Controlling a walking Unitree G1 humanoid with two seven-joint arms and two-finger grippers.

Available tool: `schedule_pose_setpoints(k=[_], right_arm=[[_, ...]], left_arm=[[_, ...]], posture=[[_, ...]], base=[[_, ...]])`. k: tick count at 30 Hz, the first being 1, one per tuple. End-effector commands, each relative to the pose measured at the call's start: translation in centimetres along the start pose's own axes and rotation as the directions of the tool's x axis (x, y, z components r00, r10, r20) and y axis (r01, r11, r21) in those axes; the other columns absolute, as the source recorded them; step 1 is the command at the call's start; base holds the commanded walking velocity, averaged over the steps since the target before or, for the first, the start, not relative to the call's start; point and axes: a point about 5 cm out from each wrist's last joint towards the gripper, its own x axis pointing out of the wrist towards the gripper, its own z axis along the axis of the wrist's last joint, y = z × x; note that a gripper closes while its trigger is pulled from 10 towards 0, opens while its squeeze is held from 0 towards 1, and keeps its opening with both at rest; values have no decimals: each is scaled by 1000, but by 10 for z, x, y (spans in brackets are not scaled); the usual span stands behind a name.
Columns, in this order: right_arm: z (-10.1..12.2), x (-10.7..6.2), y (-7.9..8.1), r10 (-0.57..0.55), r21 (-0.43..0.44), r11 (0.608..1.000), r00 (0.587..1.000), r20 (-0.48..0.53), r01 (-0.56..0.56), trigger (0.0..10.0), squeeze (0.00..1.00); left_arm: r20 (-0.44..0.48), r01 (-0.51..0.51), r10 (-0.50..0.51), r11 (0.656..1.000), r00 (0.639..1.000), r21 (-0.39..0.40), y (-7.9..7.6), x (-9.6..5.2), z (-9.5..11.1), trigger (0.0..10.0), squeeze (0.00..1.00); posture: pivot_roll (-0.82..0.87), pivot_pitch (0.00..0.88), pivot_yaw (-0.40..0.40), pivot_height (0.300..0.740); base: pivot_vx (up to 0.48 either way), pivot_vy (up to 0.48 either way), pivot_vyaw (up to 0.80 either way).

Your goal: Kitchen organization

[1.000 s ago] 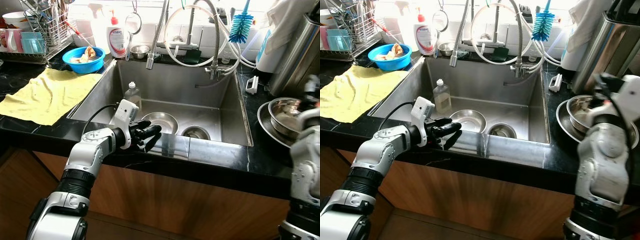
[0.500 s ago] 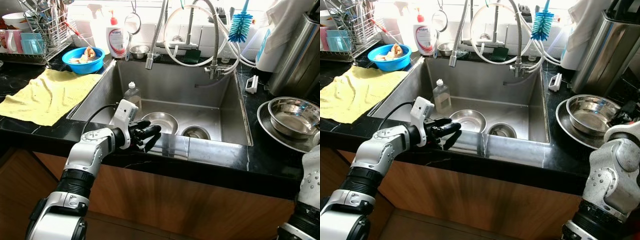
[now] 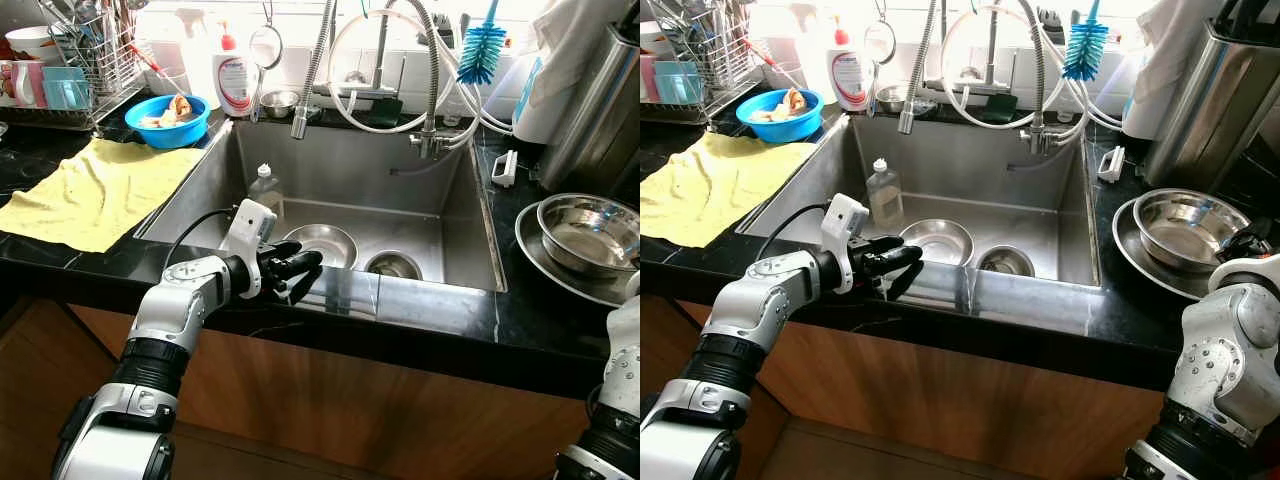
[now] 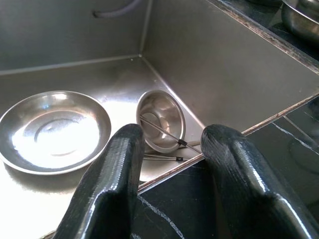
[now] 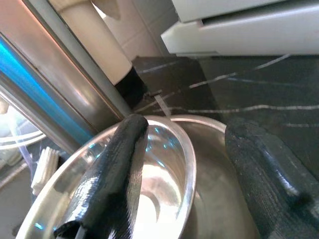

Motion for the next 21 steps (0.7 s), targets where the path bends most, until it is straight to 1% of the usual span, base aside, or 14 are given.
schedule_pose_setpoints(k=[1,6,17,21], right_arm=[[-8,2,-5,-29,-2,1000,998,-49,29,10000,0],[-11,2,-3,-19,-13,1000,997,-71,18,10000,0],[-14,2,0,-11,-15,1000,996,-89,10,10000,0],[-17,2,3,8,-12,1000,994,-105,-9,10000,0]], left_arm=[[-93,-19,14,998,996,-55,2,-2,-24,10000,0],[-92,-23,17,998,996,-55,3,-3,-24,10000,0],[-91,-27,22,998,996,-55,4,-3,-23,10000,0],[-91,-28,23,998,996,-54,4,-3,-23,10000,0]], posture=[[-86,0,-8,740],[-87,0,-9,740],[-84,0,-9,740],[-84,0,-8,740]], base=[[0,0,0],[0,0,0],[0,0,0],[0,0,0]])
